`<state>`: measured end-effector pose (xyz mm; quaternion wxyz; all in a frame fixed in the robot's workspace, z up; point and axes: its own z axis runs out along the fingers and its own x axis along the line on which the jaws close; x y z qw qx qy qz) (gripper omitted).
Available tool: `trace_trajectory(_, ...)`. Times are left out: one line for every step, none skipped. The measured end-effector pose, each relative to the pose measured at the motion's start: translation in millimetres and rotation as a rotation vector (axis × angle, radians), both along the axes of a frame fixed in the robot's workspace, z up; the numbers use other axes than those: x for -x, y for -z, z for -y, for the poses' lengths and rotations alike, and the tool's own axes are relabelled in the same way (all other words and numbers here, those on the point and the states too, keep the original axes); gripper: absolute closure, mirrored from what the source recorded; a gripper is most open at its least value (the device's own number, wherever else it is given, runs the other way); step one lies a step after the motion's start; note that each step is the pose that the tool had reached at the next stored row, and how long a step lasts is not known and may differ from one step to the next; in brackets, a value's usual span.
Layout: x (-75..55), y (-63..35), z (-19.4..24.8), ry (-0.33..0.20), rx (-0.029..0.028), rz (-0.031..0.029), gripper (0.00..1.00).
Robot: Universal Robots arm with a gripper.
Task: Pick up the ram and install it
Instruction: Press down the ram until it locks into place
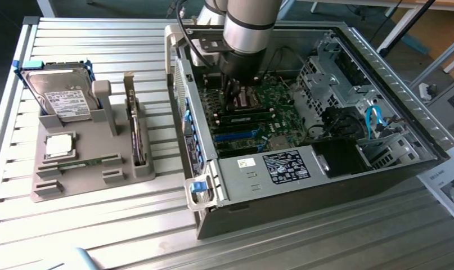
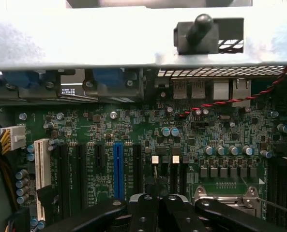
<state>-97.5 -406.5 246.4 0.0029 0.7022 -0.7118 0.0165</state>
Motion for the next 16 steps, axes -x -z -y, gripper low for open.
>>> trace_trajectory(0.0,1.0,0.0,0.0,0.0,0.0,0.89)
trace_trajectory(0.0,2.0,0.0,0.0,0.0,0.0,0.89)
trace_trajectory(0.0,2.9,0.0,0.0,0.0,0.0,0.89)
trace_trajectory(0.0,4.2,0.0,0.0,0.0,0.0001,0.89)
trace_trajectory(0.0,5.2,0.0,0.0,0.0,0.0001,0.89)
trace_trajectory(0.0,5.5,0.0,0.0,0.0001,0.0001,0.89)
trace_trajectory(0.0,5.5,0.0,0.0,0.0001,0.0,0.89)
trace_trajectory(0.0,5.5,0.0,0.0,0.0002,0.0,0.89)
trace_trajectory(0.0,5.5,0.0,0.0,0.0002,0.0,0.89)
trace_trajectory(0.0,5.6,0.0,0.0,0.0001,0.0,0.89)
trace_trajectory(0.0,5.9,0.0,0.0,-0.0001,0.0001,0.89)
trace_trajectory(0.0,6.9,0.0,0.0,-0.0003,0.0002,0.89)
trace_trajectory(0.0,8.3,0.0,0.0,0.0,0.0001,0.89)
trace_trajectory(0.0,9.7,0.0,0.0,0.0,0.0,0.89)
trace_trajectory(0.0,11.3,0.0,0.0,0.0,0.0001,0.89)
trace_trajectory(0.0,11.8,0.0,0.0,0.0001,0.0,0.89)
